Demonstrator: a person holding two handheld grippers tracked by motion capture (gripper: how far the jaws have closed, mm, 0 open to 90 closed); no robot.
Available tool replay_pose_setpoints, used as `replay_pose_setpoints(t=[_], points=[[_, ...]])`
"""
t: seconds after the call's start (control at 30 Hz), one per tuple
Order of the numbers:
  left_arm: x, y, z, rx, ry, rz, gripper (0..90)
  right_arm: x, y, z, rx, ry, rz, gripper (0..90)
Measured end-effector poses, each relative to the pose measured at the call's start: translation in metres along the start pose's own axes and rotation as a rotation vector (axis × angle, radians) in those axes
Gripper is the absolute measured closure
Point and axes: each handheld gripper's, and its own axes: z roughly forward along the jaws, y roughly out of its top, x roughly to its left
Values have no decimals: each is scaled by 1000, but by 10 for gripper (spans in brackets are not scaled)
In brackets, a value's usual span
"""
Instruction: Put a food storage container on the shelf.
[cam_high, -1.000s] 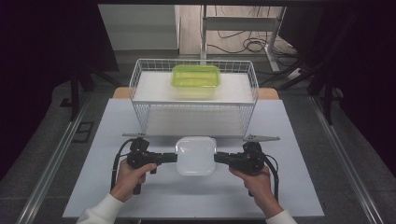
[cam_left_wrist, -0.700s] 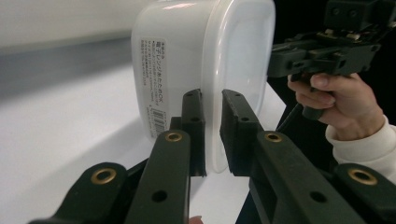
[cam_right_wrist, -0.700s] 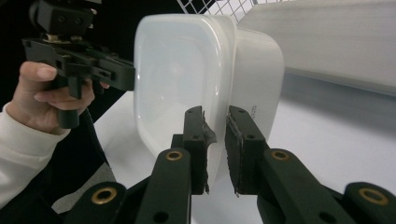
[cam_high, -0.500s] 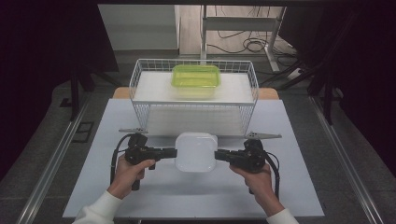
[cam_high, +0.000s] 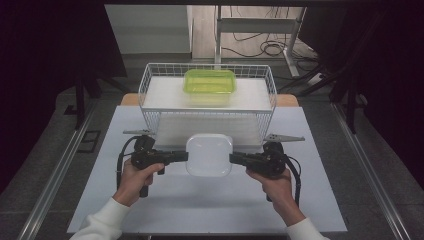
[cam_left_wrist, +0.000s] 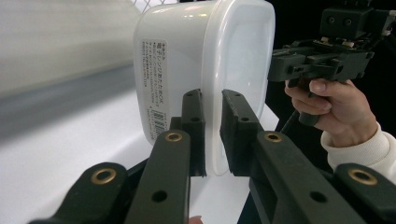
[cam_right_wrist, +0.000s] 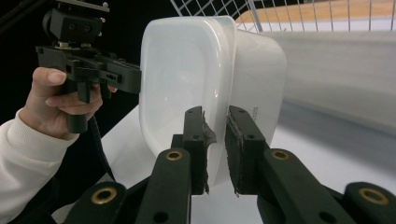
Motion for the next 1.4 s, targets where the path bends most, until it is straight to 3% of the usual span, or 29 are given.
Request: replay_pose_setpoints(t=[0.27, 0.97, 1.27, 1.4], points=[[-11, 21, -8, -23, 1, 39, 802, 8, 22, -7, -24, -5, -37, 784], [-31, 100, -30, -104, -1, 123, 802, 23, 98, -23, -99, -10, -116, 784], [-25, 136, -45, -145, -2, 122, 797, 31, 136, -20, -113, 9, -149, 785], [-21, 149, -47, -151, -3, 117, 797, 29, 149, -17, -127, 18, -141, 786]])
